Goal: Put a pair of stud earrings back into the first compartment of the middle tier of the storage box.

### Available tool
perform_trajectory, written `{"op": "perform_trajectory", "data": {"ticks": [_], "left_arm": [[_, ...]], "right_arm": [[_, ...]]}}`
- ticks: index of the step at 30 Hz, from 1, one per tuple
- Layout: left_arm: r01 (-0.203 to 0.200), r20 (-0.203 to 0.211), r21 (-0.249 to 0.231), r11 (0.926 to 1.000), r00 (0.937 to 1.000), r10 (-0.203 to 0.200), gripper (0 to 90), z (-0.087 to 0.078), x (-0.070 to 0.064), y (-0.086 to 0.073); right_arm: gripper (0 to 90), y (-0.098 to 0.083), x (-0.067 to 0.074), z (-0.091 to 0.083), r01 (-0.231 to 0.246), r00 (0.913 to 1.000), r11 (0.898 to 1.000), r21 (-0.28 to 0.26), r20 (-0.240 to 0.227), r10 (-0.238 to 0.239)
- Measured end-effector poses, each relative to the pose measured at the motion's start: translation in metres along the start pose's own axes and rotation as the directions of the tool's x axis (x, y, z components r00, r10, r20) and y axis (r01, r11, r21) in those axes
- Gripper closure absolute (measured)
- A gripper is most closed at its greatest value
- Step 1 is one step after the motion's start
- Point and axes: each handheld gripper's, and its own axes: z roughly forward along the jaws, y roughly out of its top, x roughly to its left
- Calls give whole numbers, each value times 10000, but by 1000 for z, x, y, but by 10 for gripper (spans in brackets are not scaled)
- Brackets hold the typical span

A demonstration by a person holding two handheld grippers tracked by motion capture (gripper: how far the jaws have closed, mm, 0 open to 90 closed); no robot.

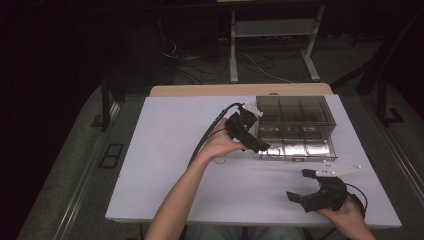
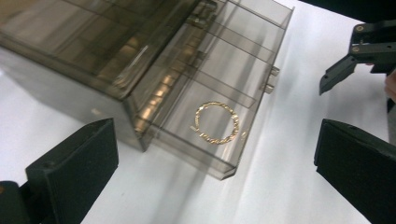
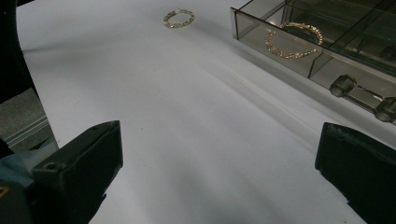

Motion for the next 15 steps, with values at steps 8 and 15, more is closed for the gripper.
{"op": "perform_trajectory", "data": {"ticks": [8,15], "left_arm": [[418,-173,92,9991,9990,-416,0,-11,7,-19],[760,-327,-19,9971,9966,-760,0,-19,13,-35]], "right_arm": [[2,0,0,1,-16,10000,10000,50,17,16],[2,0,1,2,-12,10000,10000,83,28,12]]}}
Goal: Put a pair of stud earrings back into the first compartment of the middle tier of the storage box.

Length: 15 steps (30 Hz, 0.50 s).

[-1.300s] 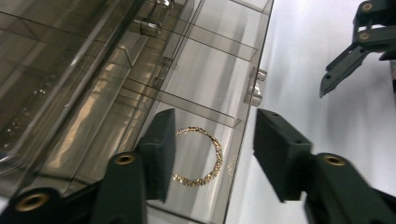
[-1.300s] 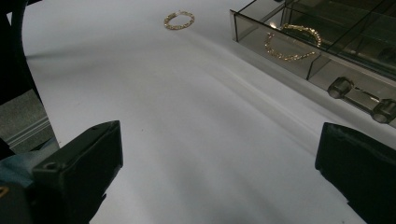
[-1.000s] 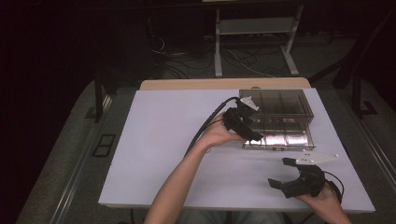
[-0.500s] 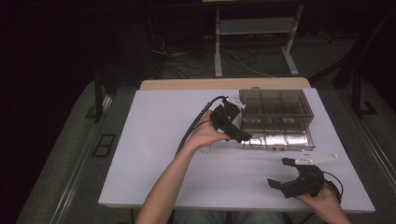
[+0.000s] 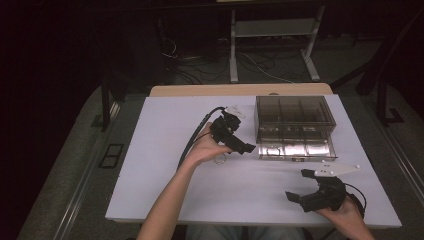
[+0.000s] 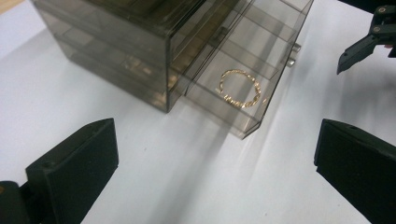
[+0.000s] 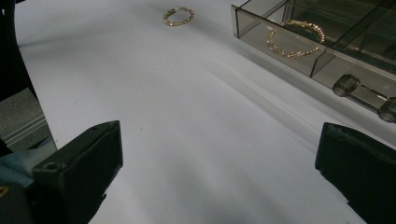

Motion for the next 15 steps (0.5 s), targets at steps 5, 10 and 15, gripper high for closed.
{"op": "perform_trajectory", "data": {"ticks": [5,10,15], "left_arm": [[147,-109,-166,9998,9998,-149,0,-4,4,-10],[224,-53,-213,9995,9997,-225,0,-6,8,-19],[333,-146,-218,9992,9993,-336,0,-7,10,-29]], "right_arm": [[2,0,0,1,71,10000,10000,40,-3,-71],[2,0,0,1,53,10000,10000,52,13,-53],[2,-1,1,2,68,10000,9999,99,2,-68]]}}
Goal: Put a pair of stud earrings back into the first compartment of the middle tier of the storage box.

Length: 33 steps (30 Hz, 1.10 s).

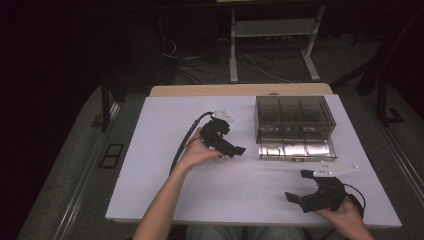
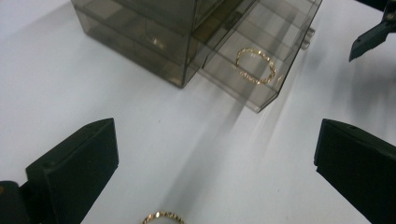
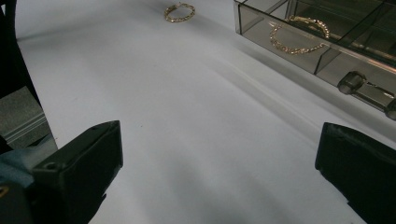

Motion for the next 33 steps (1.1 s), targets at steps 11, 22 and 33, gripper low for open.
{"op": "perform_trajectory", "data": {"ticks": [11,22,33], "left_arm": [[-5,-91,62,10000,10000,6,0,-1,1,-14],[93,-52,469,9989,9999,-91,0,1,6,-30],[-256,46,1158,9929,9997,253,69,3,3,-44]], "right_arm": [[2,0,0,0,-6,10000,10000,-4,10,6],[2,0,0,1,13,10000,10000,46,-37,-13],[2,0,1,1,7,10000,10000,66,0,-7]]}}
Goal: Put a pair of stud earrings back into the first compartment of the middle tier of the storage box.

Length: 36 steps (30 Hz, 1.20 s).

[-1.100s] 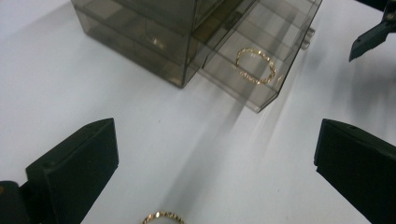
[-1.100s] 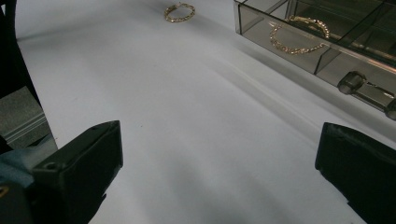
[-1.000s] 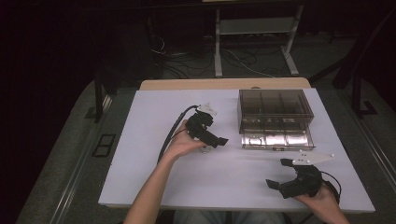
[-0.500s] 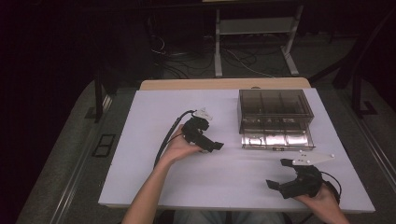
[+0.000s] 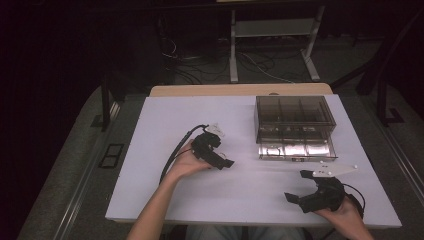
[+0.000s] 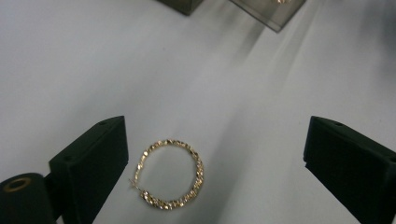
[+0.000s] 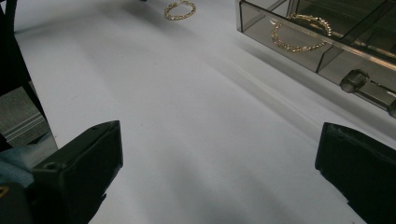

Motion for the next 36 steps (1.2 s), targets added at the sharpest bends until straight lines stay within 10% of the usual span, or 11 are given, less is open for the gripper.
{"op": "perform_trajectory", "data": {"ticks": [36], "left_arm": [[-1099,-474,1309,9853,9920,1170,813,13,-2,-11]], "right_arm": [[2,0,0,1,13,10000,9999,115,-56,-12]]}}
